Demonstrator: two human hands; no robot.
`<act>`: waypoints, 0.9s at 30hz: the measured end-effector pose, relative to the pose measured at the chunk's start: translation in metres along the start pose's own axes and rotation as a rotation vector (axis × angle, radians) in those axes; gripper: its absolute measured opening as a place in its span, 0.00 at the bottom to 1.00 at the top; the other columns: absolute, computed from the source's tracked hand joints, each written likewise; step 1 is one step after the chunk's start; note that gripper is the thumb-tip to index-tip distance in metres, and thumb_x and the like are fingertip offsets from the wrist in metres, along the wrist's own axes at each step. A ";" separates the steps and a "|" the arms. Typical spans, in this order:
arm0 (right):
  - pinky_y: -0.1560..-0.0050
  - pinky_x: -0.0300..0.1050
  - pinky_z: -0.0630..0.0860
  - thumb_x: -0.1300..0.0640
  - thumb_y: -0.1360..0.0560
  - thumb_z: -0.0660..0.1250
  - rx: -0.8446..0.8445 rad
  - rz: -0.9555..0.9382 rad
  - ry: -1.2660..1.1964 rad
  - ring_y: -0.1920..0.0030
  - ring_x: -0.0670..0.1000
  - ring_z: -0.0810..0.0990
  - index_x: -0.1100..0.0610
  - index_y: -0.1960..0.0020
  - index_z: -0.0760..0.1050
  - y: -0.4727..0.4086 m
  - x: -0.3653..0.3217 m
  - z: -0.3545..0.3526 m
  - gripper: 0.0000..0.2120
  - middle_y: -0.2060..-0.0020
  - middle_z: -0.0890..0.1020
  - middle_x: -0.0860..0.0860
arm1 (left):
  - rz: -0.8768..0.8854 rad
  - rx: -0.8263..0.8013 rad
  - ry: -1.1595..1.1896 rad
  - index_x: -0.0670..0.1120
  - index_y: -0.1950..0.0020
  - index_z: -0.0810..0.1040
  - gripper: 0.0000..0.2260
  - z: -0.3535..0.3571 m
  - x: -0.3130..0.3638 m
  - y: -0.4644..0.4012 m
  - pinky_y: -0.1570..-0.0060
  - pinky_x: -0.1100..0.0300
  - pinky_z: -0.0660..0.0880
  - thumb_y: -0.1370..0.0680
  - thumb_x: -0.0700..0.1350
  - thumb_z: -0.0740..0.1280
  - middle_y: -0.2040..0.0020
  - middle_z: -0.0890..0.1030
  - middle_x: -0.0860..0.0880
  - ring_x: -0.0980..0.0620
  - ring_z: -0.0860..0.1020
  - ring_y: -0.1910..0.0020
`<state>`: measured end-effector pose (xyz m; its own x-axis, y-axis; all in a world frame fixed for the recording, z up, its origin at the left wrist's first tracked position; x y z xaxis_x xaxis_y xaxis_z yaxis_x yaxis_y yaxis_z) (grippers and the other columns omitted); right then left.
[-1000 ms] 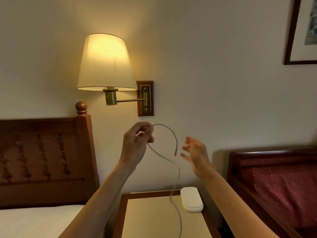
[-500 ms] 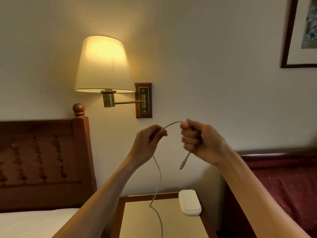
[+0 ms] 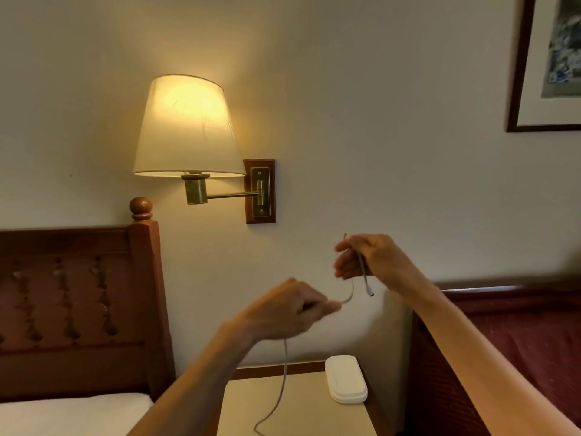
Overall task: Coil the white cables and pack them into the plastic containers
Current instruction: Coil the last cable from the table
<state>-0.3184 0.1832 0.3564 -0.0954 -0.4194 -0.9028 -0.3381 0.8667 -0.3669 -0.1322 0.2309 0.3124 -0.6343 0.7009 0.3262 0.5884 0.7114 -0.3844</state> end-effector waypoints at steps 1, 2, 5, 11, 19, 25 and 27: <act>0.61 0.45 0.82 0.59 0.16 0.52 -0.047 0.001 0.060 0.63 0.57 0.85 0.66 0.48 0.77 0.003 0.002 0.005 0.17 0.64 0.85 0.60 | 0.043 0.061 -0.011 0.47 0.64 0.75 0.20 -0.011 0.006 -0.004 0.69 0.57 0.68 0.19 0.57 0.57 0.72 0.72 0.48 0.50 0.69 0.75; 0.61 0.43 0.81 0.59 0.16 0.51 -0.091 -0.012 0.102 0.64 0.56 0.84 0.64 0.49 0.78 0.005 0.003 0.009 0.17 0.64 0.84 0.58 | 0.075 0.118 -0.024 0.51 0.65 0.74 0.18 -0.021 0.010 -0.007 0.70 0.59 0.68 0.19 0.58 0.57 0.73 0.72 0.50 0.51 0.69 0.75; 0.64 0.45 0.76 0.58 0.16 0.51 -0.188 -0.066 -0.004 0.71 0.55 0.78 0.62 0.55 0.78 0.012 0.001 0.018 0.19 0.72 0.79 0.56 | 0.145 0.282 -0.091 0.61 0.64 0.70 0.14 -0.041 0.012 -0.014 0.70 0.65 0.67 0.18 0.52 0.60 0.74 0.69 0.57 0.54 0.71 0.75; 0.71 0.40 0.67 0.57 0.17 0.48 -0.409 0.010 -0.538 0.76 0.48 0.65 0.62 0.54 0.76 0.021 0.003 0.036 0.19 0.75 0.65 0.50 | 0.178 0.608 -0.193 0.57 0.62 0.71 0.13 -0.054 -0.003 -0.015 0.72 0.57 0.70 0.17 0.55 0.57 0.73 0.72 0.54 0.52 0.72 0.74; 0.61 0.43 0.72 0.56 0.20 0.54 -0.509 -0.026 -0.597 0.67 0.51 0.73 0.57 0.59 0.75 0.025 -0.007 0.039 0.15 0.70 0.72 0.53 | -0.006 0.726 0.075 0.47 0.63 0.73 0.17 -0.043 -0.013 -0.012 0.68 0.64 0.66 0.19 0.55 0.57 0.72 0.70 0.52 0.54 0.69 0.72; 0.75 0.38 0.54 0.60 0.22 0.55 -0.245 0.050 -0.868 0.74 0.45 0.51 0.56 0.62 0.71 0.014 -0.031 0.018 0.12 0.74 0.59 0.46 | -0.072 0.597 0.376 0.43 0.60 0.73 0.16 0.005 -0.049 0.002 0.69 0.65 0.65 0.17 0.49 0.55 0.68 0.70 0.51 0.56 0.67 0.71; 0.76 0.36 0.56 0.61 0.22 0.55 -0.211 0.048 -0.954 0.76 0.45 0.53 0.56 0.61 0.71 0.010 -0.035 0.005 0.11 0.75 0.60 0.45 | -0.164 0.559 0.452 0.46 0.58 0.74 0.16 0.027 -0.065 0.013 0.73 0.63 0.63 0.17 0.54 0.56 0.69 0.68 0.53 0.57 0.65 0.73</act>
<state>-0.3138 0.2079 0.3831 0.6530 0.0901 -0.7520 -0.5228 0.7720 -0.3616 -0.0972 0.1927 0.2627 -0.3525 0.6265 0.6952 0.0837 0.7610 -0.6433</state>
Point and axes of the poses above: each hand's wrist, its own y-axis away from the middle knuckle, its own z-axis out of the palm, x = y × z, the point moved 1 cm from there along -y, towards the middle knuckle
